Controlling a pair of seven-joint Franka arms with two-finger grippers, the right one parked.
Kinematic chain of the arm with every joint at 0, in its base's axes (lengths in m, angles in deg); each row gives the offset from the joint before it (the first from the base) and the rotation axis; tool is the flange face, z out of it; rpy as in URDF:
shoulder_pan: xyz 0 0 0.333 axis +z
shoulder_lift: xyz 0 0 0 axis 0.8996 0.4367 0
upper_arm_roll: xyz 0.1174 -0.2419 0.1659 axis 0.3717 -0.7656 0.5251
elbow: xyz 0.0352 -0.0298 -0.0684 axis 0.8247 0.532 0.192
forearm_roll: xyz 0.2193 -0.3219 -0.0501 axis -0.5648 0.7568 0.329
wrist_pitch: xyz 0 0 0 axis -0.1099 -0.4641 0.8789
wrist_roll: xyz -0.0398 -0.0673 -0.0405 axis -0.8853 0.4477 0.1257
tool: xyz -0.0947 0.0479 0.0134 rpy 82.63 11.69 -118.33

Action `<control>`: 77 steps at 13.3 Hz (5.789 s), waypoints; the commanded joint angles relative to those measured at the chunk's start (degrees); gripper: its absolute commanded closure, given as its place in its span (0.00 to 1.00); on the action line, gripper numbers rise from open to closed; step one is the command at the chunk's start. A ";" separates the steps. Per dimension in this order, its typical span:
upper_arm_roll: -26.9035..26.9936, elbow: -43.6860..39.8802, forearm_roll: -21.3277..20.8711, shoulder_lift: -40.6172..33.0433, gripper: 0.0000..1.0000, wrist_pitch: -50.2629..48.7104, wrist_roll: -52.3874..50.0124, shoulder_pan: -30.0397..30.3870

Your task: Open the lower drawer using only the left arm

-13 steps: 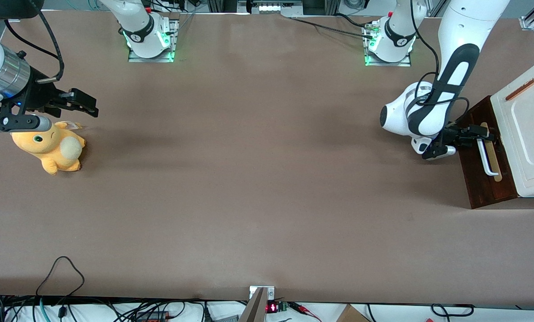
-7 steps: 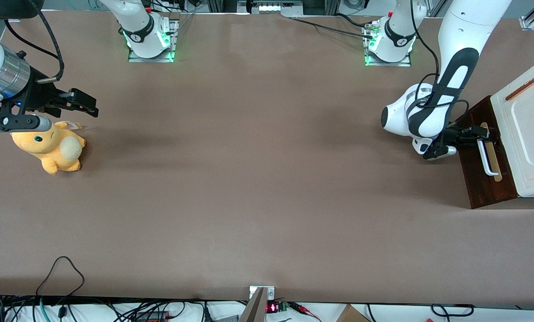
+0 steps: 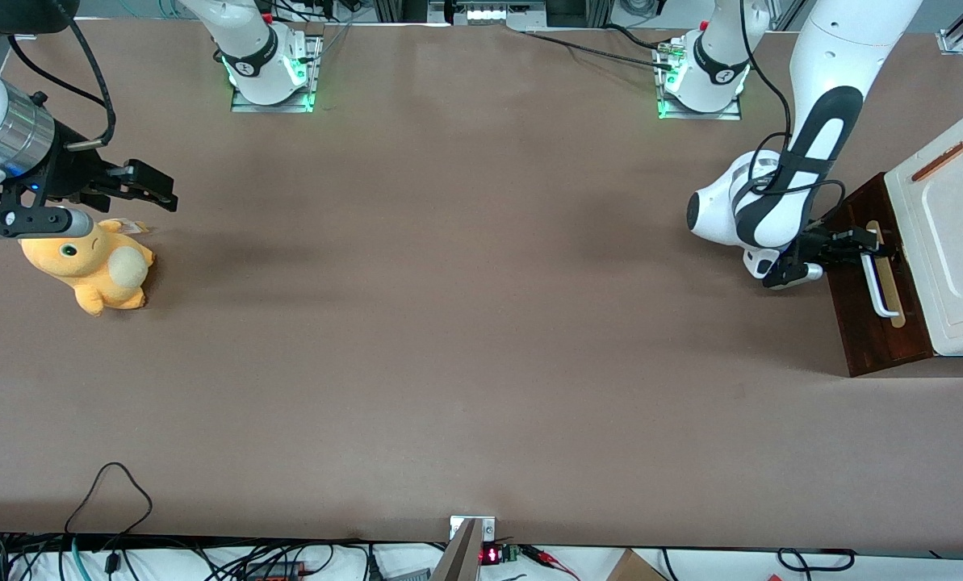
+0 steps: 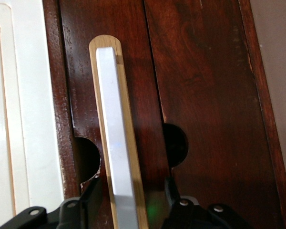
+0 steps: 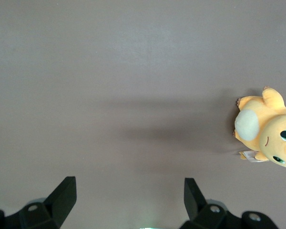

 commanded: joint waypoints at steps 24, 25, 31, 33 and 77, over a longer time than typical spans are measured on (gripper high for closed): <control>-7.23 -1.50 3.86 -0.61 1.00 -0.20 -0.59 -3.69; -7.85 -1.58 3.95 -0.61 1.00 -0.20 -0.59 -3.78; -9.61 -2.20 4.04 -0.52 1.00 0.15 -0.42 -3.87; -9.70 -2.29 4.13 -0.35 1.00 0.15 -0.42 -4.40; 0.67 -41.84 88.51 -22.67 0.00 -6.61 60.31 3.16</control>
